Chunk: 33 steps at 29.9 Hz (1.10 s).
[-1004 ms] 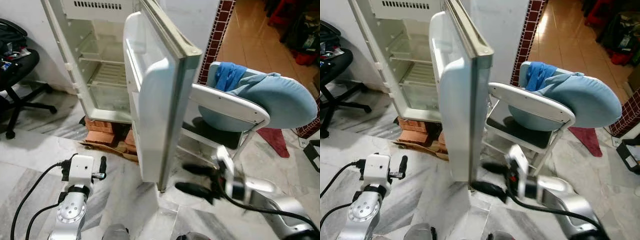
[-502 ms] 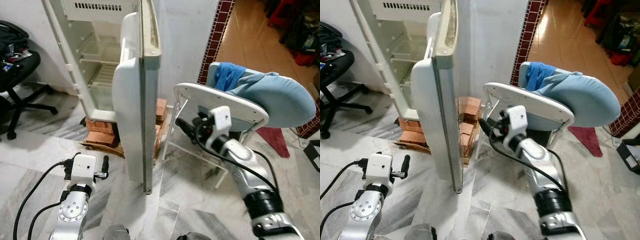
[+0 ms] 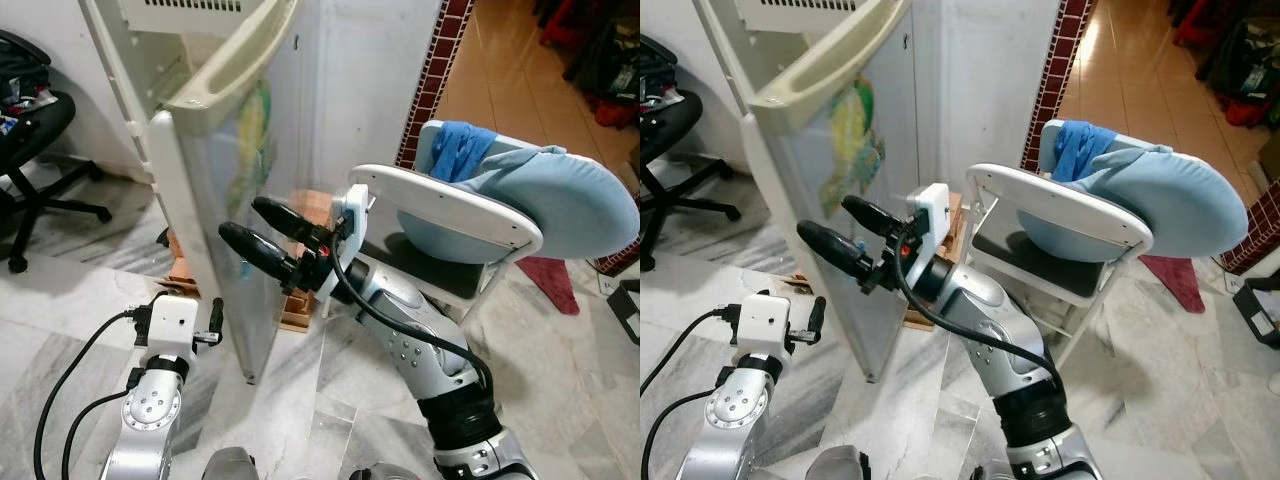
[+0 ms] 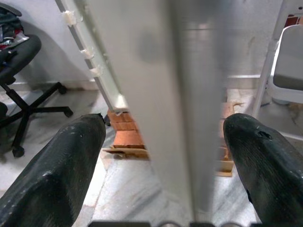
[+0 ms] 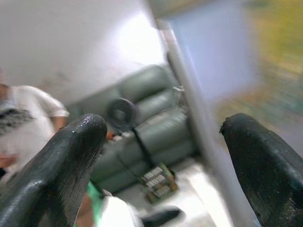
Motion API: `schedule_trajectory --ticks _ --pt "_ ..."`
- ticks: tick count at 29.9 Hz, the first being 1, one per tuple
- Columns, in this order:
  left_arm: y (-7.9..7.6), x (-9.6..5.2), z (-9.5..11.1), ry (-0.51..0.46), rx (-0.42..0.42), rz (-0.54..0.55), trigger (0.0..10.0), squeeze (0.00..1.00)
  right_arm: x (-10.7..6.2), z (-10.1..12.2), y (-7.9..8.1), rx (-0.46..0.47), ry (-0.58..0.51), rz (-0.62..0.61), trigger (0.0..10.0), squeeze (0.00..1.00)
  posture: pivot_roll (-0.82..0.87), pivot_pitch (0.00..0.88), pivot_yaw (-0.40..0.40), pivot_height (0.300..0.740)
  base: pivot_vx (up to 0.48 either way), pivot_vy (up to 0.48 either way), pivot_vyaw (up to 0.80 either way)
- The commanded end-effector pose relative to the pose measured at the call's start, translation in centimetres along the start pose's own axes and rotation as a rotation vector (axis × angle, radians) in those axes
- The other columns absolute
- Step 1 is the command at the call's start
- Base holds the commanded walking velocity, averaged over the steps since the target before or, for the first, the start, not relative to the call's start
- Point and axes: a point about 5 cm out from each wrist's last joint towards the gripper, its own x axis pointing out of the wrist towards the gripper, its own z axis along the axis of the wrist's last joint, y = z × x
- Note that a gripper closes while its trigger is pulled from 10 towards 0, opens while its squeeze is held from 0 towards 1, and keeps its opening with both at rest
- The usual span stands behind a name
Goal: Restocking fridge
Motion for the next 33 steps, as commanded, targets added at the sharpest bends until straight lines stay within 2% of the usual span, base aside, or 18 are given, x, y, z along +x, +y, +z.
schedule_trajectory --ticks 1,3,5,6,7,10,11,12,13,14,15,20,24,33 --pt "-0.3 0.2 0.2 -0.007 0.004 -0.01 10.0 0.0 -1.4 -0.3 -1.7 -0.017 0.017 -0.113 10.0 0.0 0.03 0.0 -0.01 0.74 0.0 0.0 0.0" --pt "-0.3 0.3 0.3 -0.011 0.005 -0.013 10.0 0.0 -2.4 -0.5 -2.8 -0.059 0.029 -0.201 10.0 0.0 0.02 0.0 -0.008 0.74 0.0 0.0 0.0" --pt "-0.4 0.5 0.6 -0.035 0.034 -0.029 10.0 0.0 -4.1 -0.4 -4.3 -0.167 0.043 -0.35 10.0 0.0 0.02 0.0 -0.008 0.74 0.0 0.0 0.0" --pt "-0.4 0.5 0.6 -0.035 0.034 -0.029 10.0 0.0 -4.1 -0.4 -4.3 -0.167 0.043 -0.35 10.0 0.0 0.02 0.0 -0.008 0.74 0.0 0.0 0.0" --pt "-0.4 0.6 0.8 -0.05 0.046 -0.033 10.0 0.0 -5.5 -0.4 -5.0 -0.212 0.045 -0.428 10.0 0.0 0.02 0.0 -0.008 0.74 0.0 0.0 0.0" --pt "-0.4 0.7 1.0 -0.057 0.041 -0.028 10.0 0.0 -7.0 -0.2 -5.7 -0.263 0.035 -0.528 10.0 0.0 0.01 0.0 -0.009 0.74 0.0 0.0 0.0" --pt "-0.4 0.8 1.0 -0.056 0.033 -0.021 10.0 0.0 -8.0 -0.1 -6.1 -0.271 0.019 -0.587 10.0 0.0 0.01 0.0 -0.01 0.74 0.0 0.0 0.0" --pt "-0.4 0.9 1.1 -0.054 0.023 -0.016 10.0 0.0 -9.9 0.1 -6.7 -0.293 -0.009 -0.701 10.0 0.0 0.0 0.0 -0.009 0.74 0.0 0.0 0.0" --pt "-0.5 0.9 1.2 -0.058 0.019 -0.021 10.0 0.0 -10.6 0.0 -6.8 -0.3 -0.011 -0.74 10.0 0.0 0.0 0.0 -0.008 0.74 0.0 0.0 0.0" --pt "-0.5 0.9 1.2 -0.058 0.019 -0.021 10.0 0.0 -10.6 0.0 -6.8 -0.3 -0.011 -0.74 10.0 0.0 0.0 0.0 -0.008 0.74 0.0 0.0 0.0" --pt "-0.9 1.0 1.4 -0.069 0.026 -0.039 10.0 0.0 -11.9 -0.3 -7.1 -0.328 -0.006 -0.82 10.0 0.0 -0.01 0.0 -0.004 0.74 0.0 0.0 0.0" --pt "-1.1 1.3 1.6 -0.077 0.028 -0.046 10.0 0.0 -12.6 -0.8 -7.2 -0.337 -0.006 -0.867 10.0 0.0 -0.01 0.0 0.001 0.74 0.0 0.256 0.0" --pt "-1.1 2.4 2.5 -0.092 0.036 -0.048 10.0 0.0 -12.9 -1.1 -7.6 -0.343 -0.014 -0.941 10.0 0.0 0.01 0.0 -0.001 0.74 0.0 0.437 0.0" --pt "-1.1 2.4 2.5 -0.092 0.036 -0.048 10.0 0.0 -12.9 -1.1 -7.6 -0.343 -0.014 -0.941 10.0 0.0 0.01 0.0 -0.001 0.74 0.0 0.469 0.0"
